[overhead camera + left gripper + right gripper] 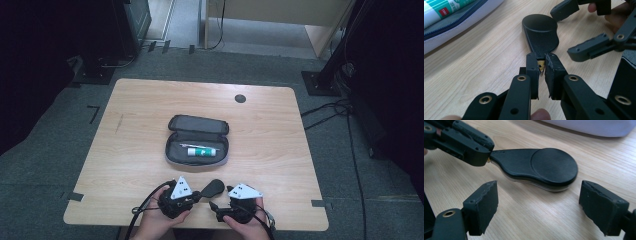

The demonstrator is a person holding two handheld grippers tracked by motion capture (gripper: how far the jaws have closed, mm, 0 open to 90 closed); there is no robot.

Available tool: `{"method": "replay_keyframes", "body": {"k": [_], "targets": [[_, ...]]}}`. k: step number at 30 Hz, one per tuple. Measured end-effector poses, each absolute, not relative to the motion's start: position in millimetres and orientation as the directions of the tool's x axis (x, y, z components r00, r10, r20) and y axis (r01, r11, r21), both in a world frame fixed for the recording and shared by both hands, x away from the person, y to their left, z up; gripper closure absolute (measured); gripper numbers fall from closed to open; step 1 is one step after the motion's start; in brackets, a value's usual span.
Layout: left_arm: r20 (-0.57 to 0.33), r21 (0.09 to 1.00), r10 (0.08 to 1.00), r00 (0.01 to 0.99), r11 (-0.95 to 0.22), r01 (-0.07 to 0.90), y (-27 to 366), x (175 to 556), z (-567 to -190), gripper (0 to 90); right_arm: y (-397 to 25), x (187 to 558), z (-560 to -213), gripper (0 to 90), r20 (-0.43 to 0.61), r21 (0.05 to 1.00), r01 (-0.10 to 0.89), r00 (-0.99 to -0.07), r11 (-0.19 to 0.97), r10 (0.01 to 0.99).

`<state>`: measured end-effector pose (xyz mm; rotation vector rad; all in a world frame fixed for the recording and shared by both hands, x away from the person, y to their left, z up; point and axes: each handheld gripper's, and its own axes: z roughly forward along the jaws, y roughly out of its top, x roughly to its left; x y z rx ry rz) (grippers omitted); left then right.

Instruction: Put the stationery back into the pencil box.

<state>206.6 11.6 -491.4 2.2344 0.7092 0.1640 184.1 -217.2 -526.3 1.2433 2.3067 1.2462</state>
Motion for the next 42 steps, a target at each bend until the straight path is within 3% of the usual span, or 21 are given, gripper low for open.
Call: {"method": "replay_keyframes", "body": {"k": [9,19,30,42], "targets": [[-0.106,0.694,0.533,0.840,-0.565,0.446,8,210,-485,82.5,-211,185,-525,13.5,0.129,0.765,0.571,-0.589,0.298,0.798],[-0.122,0.685,0.536,0.835,-0.564,0.462,8,214,-480,82.5,-201,187,-522,14.4,-0.022,0.782,0.481,-0.614,0.396,0.789],[-0.136,0.676,0.532,0.836,-0.567,0.471,6,219,-473,82.5,-198,193,-522,15.9,-0.080,0.786,0.438,-0.627,0.435,0.775],[-0.150,0.662,0.531,0.834,-0.573,0.483,5,225,-466,82.5,-193,196,-524,25.8,-0.152,0.776,0.388,-0.649,0.497,0.745]]}}
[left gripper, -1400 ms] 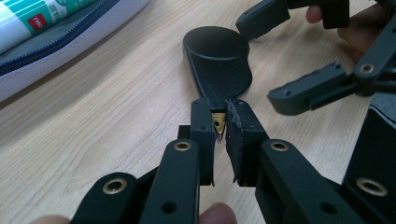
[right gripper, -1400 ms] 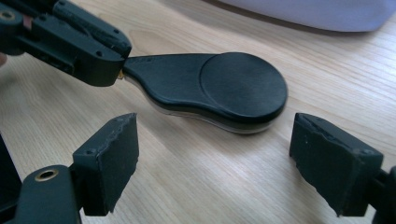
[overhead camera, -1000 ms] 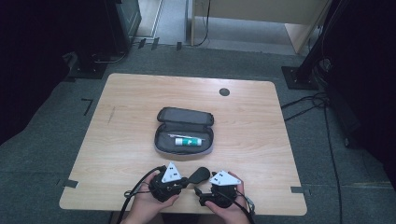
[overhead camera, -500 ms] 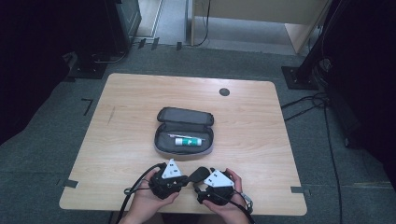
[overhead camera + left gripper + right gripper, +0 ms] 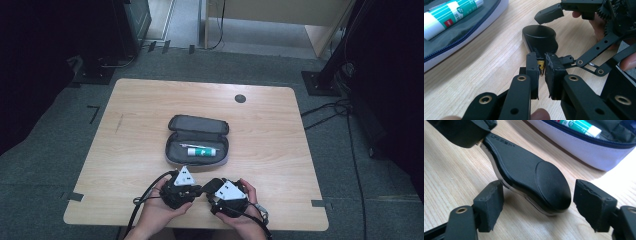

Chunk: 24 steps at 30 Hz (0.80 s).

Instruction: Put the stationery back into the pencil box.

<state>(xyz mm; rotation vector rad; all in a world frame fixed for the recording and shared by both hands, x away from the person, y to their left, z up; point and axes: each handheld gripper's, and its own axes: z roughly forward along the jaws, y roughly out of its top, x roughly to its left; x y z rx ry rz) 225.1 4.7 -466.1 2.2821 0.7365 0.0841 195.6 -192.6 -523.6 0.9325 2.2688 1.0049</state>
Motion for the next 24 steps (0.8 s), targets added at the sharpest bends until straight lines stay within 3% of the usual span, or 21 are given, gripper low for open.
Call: {"method": "replay_keyframes", "body": {"k": [13,24], "targets": [[-0.159,0.632,0.532,0.832,-0.593,0.500,2,231,-461,82.5,-190,199,-524,28.8,-0.230,0.778,0.338,-0.632,0.530,0.740],[-0.181,0.634,0.528,0.830,-0.582,0.509,1,237,-455,82.5,-191,198,-524,44.4,-0.247,0.777,0.320,-0.637,0.542,0.730]]}}
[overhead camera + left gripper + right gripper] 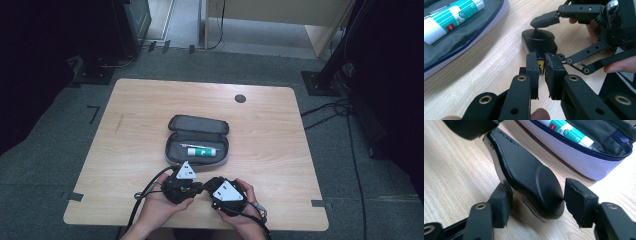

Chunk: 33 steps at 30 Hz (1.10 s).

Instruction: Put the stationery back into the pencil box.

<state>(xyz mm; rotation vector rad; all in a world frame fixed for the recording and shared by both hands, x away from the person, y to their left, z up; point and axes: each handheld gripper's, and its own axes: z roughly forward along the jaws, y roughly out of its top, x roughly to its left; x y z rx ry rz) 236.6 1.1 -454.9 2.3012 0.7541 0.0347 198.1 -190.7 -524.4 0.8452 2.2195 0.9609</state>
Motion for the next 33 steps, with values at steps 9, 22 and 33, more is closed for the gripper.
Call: {"method": "replay_keyframes", "body": {"k": [9,22,33], "targets": [[-0.319,0.700,0.490,0.812,-0.456,0.550,18,244,-449,43.0,-198,198,-523,73.7,-0.221,0.806,0.343,-0.582,0.483,0.783],[-0.307,0.740,0.566,0.765,-0.363,0.566,64,237,-464,29.3,-206,196,-511,73.9,-0.108,0.846,0.371,-0.586,0.384,0.803],[-0.273,0.745,0.668,0.692,-0.308,0.592,107,234,-484,26.5,-212,200,-492,73.9,-0.065,0.860,0.371,-0.599,0.349,0.798]]}}
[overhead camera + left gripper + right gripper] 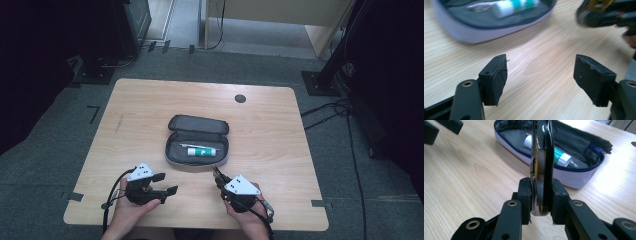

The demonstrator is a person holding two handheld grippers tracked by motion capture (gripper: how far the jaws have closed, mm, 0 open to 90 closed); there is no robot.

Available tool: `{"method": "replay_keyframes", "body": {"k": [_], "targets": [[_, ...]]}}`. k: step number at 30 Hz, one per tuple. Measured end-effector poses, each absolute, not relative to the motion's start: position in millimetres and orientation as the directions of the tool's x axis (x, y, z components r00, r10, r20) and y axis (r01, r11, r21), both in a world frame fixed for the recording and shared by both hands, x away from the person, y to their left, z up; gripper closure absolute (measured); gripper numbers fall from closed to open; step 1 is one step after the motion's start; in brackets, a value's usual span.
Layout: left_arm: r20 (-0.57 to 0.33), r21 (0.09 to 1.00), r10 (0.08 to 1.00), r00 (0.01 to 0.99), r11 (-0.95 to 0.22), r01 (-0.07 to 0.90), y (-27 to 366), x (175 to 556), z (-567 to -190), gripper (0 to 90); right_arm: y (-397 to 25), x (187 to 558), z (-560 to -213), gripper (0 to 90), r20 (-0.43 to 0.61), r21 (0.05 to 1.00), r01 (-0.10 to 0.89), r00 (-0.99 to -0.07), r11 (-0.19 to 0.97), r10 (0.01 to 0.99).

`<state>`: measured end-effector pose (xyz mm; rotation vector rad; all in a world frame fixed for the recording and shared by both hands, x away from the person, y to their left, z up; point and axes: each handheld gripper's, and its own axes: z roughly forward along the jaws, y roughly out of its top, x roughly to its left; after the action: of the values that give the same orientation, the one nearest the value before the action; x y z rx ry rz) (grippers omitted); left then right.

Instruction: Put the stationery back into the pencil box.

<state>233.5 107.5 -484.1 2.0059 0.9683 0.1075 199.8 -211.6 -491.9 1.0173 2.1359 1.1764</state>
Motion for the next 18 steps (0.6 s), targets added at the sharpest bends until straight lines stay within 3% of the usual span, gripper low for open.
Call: {"method": "replay_keyframes", "body": {"k": [5,10,12,18], "targets": [[-0.233,0.756,0.731,0.641,-0.278,0.592,130,230,-492,14.5,-214,205,-485,73.9,-0.045,0.865,0.376,-0.602,0.333,0.797],[-0.213,0.752,0.798,0.564,-0.234,0.616,155,231,-501,8.0,-218,213,-478,73.9,-0.033,0.869,0.379,-0.597,0.318,0.802],[-0.194,0.745,0.816,0.545,-0.239,0.623,161,231,-504,0.9,-218,216,-475,73.9,-0.034,0.868,0.381,-0.595,0.319,0.803],[-0.111,0.735,0.867,0.486,-0.258,0.627,177,235,-510,0.0,-221,226,-465,73.9,-0.030,0.871,0.378,-0.599,0.315,0.800]]}}
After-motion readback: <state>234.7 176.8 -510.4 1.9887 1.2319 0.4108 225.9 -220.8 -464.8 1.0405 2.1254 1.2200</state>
